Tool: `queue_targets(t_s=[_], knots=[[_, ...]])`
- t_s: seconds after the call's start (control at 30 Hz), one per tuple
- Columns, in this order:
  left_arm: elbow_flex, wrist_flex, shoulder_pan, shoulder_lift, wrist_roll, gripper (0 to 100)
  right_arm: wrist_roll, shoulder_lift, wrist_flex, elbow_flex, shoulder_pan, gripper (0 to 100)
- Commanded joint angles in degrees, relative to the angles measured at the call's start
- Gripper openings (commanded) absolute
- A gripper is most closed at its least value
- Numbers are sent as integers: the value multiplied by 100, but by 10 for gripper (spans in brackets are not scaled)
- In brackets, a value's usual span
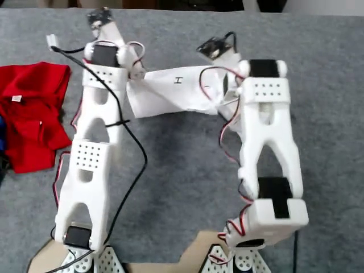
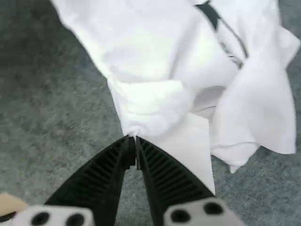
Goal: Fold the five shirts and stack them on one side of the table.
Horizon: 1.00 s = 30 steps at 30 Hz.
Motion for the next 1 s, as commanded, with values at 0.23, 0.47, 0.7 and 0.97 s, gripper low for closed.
queue_targets(t_s=[0.23, 0.47, 0.7, 0.97], knots=[[176, 88, -510, -585, -193, 19, 615, -1095, -114, 1481, -523, 323], [782, 88, -457, -541, -316, 19, 589, -1297, -316, 1218, 338, 319], [879, 79, -457, -532, -316, 19, -220, -488, -519, 1244, 365, 122], [862, 79, -457, -532, -316, 19, -1011, 40, -1029, 1218, 365, 83]])
